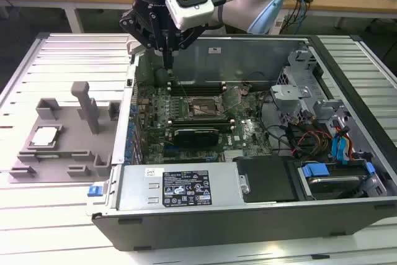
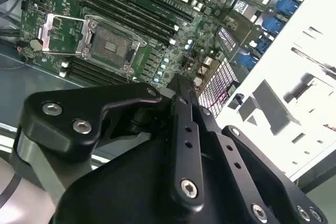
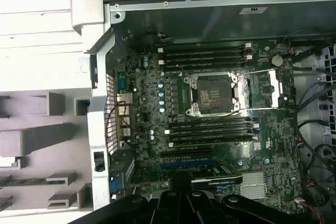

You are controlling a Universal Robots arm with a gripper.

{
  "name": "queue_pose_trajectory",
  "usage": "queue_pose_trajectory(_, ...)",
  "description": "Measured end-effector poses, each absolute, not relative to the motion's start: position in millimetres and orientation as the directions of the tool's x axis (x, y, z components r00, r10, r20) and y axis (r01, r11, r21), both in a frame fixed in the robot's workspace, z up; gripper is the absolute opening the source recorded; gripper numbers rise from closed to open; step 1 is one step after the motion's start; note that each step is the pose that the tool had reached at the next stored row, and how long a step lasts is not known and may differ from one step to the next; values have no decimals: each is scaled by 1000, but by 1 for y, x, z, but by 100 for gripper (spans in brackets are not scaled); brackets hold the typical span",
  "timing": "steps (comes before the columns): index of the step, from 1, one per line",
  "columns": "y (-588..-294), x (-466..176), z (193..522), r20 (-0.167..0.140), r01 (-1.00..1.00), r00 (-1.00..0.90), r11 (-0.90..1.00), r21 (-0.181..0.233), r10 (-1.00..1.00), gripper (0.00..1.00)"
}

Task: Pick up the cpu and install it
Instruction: 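Reach for the cpu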

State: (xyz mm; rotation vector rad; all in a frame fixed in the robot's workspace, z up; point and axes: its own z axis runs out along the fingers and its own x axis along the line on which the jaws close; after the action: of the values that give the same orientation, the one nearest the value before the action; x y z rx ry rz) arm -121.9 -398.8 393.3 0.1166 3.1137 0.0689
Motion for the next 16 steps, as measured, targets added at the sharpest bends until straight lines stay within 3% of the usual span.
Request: queue_pose_trajectory(16, -399, -136, 393, -23, 74, -997, 996, 45, 75, 11)
